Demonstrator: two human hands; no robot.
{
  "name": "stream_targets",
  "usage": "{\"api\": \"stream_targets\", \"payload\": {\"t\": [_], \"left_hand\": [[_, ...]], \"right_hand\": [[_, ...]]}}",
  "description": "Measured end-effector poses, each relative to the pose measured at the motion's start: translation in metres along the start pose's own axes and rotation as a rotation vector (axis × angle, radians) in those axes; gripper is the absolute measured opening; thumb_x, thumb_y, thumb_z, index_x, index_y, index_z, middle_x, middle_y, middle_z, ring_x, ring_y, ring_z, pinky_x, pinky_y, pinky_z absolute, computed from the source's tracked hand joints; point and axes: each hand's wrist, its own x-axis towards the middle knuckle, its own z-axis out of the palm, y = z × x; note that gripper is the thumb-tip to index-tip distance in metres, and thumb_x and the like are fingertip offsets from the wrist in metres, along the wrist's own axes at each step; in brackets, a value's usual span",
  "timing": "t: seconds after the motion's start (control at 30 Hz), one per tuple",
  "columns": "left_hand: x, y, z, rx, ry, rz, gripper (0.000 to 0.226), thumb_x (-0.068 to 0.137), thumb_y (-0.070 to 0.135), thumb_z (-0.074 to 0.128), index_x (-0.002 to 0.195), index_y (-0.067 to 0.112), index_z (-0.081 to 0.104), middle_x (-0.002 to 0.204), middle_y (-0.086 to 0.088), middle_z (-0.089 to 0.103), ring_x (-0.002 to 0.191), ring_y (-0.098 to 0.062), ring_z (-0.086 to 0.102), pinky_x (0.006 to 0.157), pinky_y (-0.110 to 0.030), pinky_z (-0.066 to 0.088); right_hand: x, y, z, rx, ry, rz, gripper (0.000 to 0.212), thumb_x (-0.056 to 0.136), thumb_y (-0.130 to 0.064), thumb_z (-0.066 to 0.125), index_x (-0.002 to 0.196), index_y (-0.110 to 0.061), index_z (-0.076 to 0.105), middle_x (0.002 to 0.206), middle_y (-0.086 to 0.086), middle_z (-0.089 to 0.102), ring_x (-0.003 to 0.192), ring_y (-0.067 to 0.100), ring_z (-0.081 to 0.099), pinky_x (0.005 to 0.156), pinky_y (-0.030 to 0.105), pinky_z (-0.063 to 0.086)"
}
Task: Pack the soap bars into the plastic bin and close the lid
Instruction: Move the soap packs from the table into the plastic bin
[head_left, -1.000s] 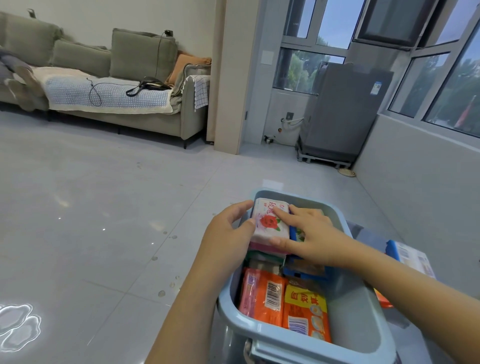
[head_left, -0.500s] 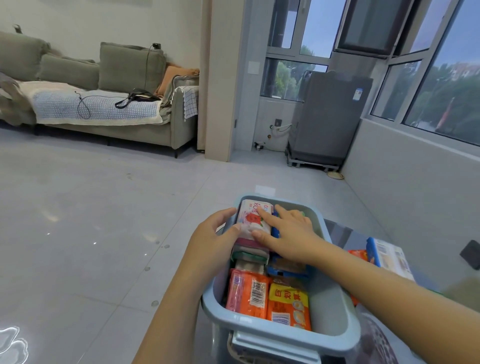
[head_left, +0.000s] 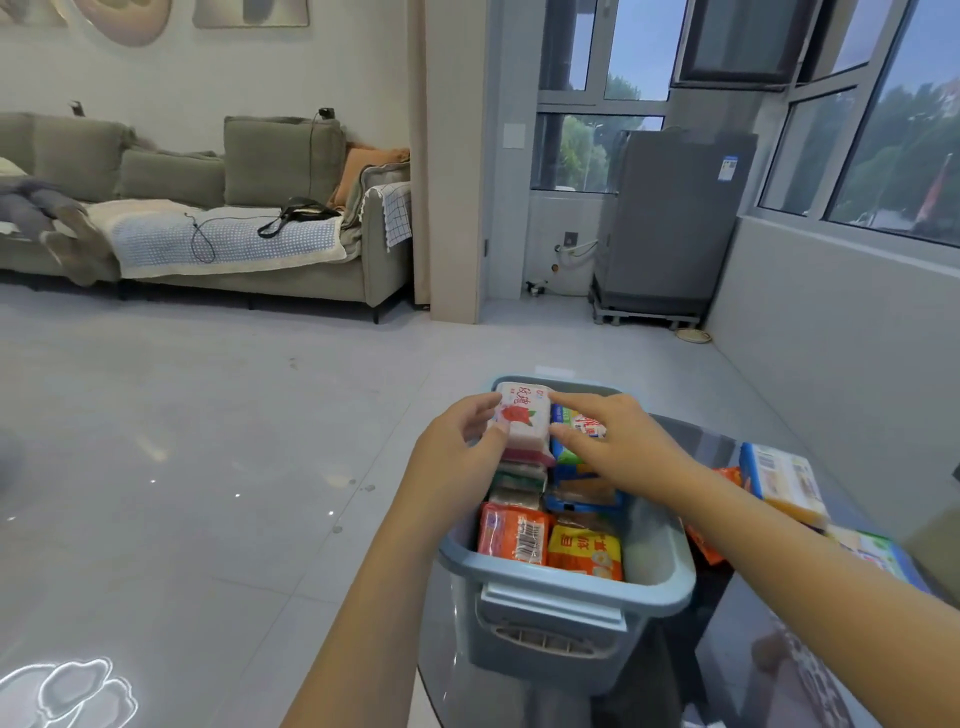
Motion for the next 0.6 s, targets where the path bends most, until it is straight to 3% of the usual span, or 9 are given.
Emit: {"api": "stream_targets", "payload": {"t": [0.1,0.17,0.23,0.33,0.4,0.5,0.6], "left_hand": [[-0.012,0.012,0.012,-0.057,0.000,0.003,0.030,0.095,0.020,0.049,0.124,0.025,0.057,0.121,0.006,0.062,0.104,-0.008,0.060,0.073,-0.018,0.055],[-0.020,0.021,0.027,-0.154,-0.015,-0.033,0.022,0.095,0.020,0.049,0.108,0.031,0.063,0.109,0.008,0.067,0.096,-0.007,0.066,0.071,-0.023,0.058],[-0.026,0.028,0.046,-0.196,-0.034,-0.027,0.021,0.095,0.020,0.049,0.096,0.036,0.063,0.098,0.012,0.068,0.086,0.001,0.067,0.064,-0.015,0.055],[-0.035,0.040,0.083,-0.202,-0.078,0.017,0.021,0.092,0.016,0.051,0.101,0.031,0.064,0.102,0.011,0.069,0.096,0.001,0.063,0.077,-0.012,0.051],[-0.041,0.046,0.111,-0.231,-0.126,0.026,0.023,0.092,0.011,0.051,0.099,0.029,0.063,0.105,0.007,0.069,0.101,-0.005,0.063,0.081,-0.012,0.048],[-0.048,0.055,0.151,-0.197,-0.163,0.053,0.023,0.093,0.013,0.051,0.101,0.032,0.060,0.107,0.011,0.065,0.101,0.002,0.060,0.074,-0.004,0.046],[-0.048,0.060,0.186,-0.174,-0.173,0.079,0.023,0.094,0.015,0.050,0.105,0.032,0.059,0.101,0.018,0.062,0.092,0.008,0.060,0.065,-0.001,0.046]], "right_hand": [[-0.034,-0.001,-0.020,0.142,0.087,-0.042,0.038,0.091,-0.033,0.051,0.128,-0.033,0.051,0.121,-0.008,0.060,0.108,0.003,0.055,0.080,0.018,0.049],[-0.057,0.002,-0.031,0.159,0.150,-0.045,0.035,0.091,-0.032,0.051,0.126,-0.033,0.053,0.113,-0.015,0.058,0.098,-0.004,0.053,0.068,0.008,0.044],[-0.079,0.010,-0.039,0.149,0.232,-0.027,0.030,0.090,-0.030,0.051,0.119,-0.037,0.055,0.106,-0.021,0.054,0.095,-0.006,0.050,0.066,0.007,0.040],[-0.104,0.027,-0.051,0.199,0.343,0.006,0.025,0.090,-0.024,0.054,0.112,-0.034,0.060,0.099,-0.024,0.057,0.090,-0.018,0.050,0.067,0.000,0.039],[-0.118,0.043,-0.060,0.227,0.391,0.038,0.023,0.089,-0.021,0.055,0.108,-0.031,0.063,0.098,-0.020,0.062,0.087,-0.011,0.055,0.067,0.002,0.040],[-0.135,0.072,-0.072,0.256,0.424,0.117,0.021,0.089,-0.019,0.055,0.103,-0.033,0.063,0.099,-0.013,0.065,0.086,0.004,0.060,0.071,0.019,0.046],[-0.148,0.101,-0.083,0.275,0.481,0.189,0.021,0.088,-0.014,0.056,0.098,-0.030,0.066,0.092,-0.015,0.065,0.079,-0.003,0.060,0.063,0.010,0.044]]}}
